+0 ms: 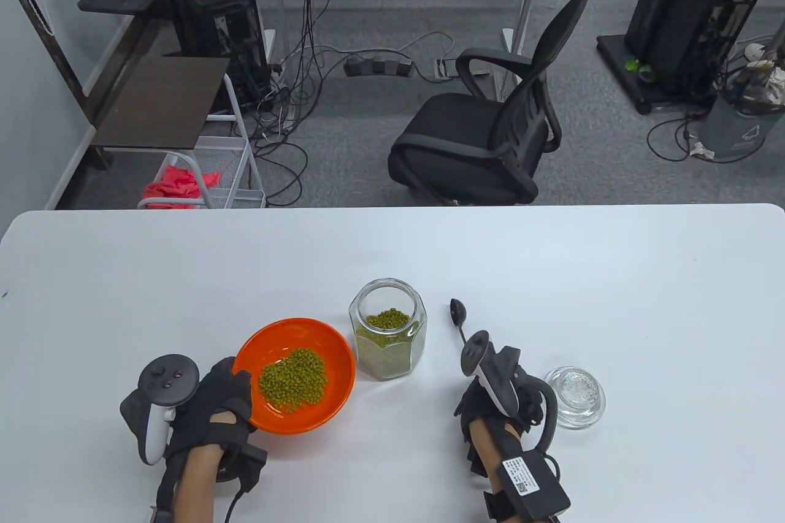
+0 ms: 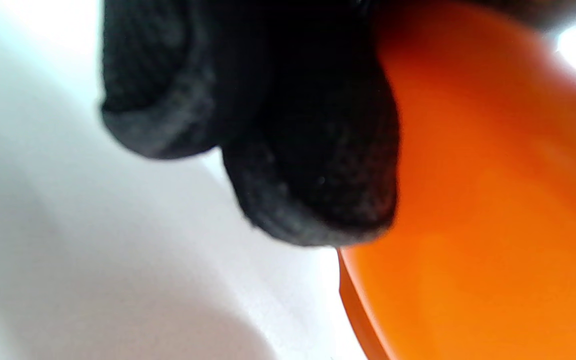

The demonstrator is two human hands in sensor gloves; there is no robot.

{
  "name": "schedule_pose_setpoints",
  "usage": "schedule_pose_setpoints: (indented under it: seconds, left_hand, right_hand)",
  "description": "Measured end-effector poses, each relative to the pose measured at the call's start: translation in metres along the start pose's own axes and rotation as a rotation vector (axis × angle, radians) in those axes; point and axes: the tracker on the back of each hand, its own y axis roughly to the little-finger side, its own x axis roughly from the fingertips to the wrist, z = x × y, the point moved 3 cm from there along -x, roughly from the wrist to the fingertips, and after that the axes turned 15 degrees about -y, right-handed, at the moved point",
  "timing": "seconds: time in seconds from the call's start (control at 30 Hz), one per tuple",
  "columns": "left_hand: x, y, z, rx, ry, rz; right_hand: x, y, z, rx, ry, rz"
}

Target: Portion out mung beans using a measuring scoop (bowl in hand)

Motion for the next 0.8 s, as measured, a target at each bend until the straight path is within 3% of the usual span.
schedule_pose_setpoints:
  seconds: [0.8]
  left_hand:
    - [0.0, 0.003, 0.002, -0.022, 0.008, -0.021]
  right_hand:
    - [0.001, 0.01, 0.01, -0.068, -0.019, 0.032]
